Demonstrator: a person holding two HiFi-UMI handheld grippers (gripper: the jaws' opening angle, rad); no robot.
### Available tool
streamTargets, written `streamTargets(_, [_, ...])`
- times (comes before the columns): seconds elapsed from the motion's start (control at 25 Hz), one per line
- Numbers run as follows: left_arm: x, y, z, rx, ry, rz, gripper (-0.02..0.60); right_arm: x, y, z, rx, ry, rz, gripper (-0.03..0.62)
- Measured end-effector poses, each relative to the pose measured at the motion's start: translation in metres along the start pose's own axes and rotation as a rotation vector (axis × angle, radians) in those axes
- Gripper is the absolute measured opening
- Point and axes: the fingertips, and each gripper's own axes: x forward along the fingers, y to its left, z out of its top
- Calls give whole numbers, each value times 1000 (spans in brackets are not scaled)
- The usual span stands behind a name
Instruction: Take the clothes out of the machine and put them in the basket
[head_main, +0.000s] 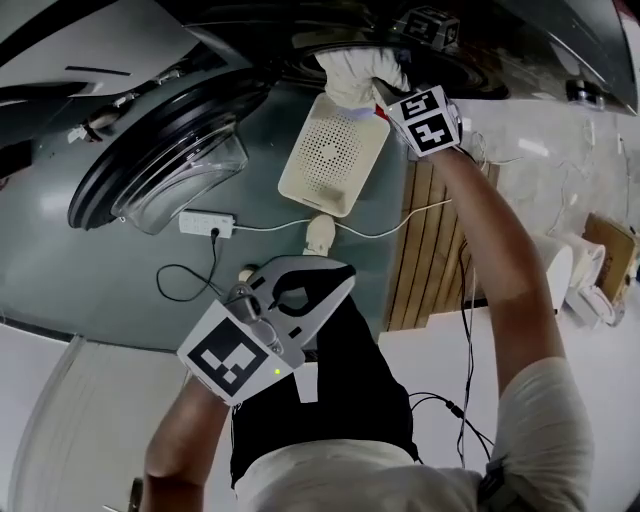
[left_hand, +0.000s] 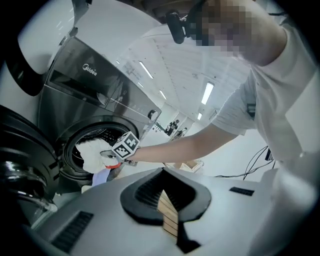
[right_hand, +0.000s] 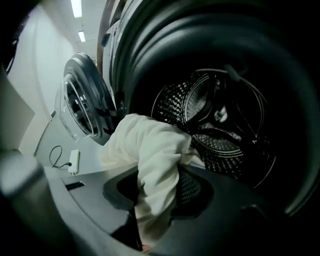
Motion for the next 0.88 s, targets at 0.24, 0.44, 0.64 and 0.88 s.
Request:
streamTargets(0.24, [-29,-17,11,45,-16,-13,-3,-61,32,12,-48,-38,-37,143])
streamTargets(0.44, [-55,-30,8,30,-20,-16,-3,-112,53,35,-17,-88,-73,143])
streamTargets(0.64, [-77,-38,2,43,-23,-37,-3,-154,65,69,17,-145,-107,143])
streamTargets(0.88, [-104,-44,-9,54,-35,-30,-3,-204,91,107,8,-208,-135,143])
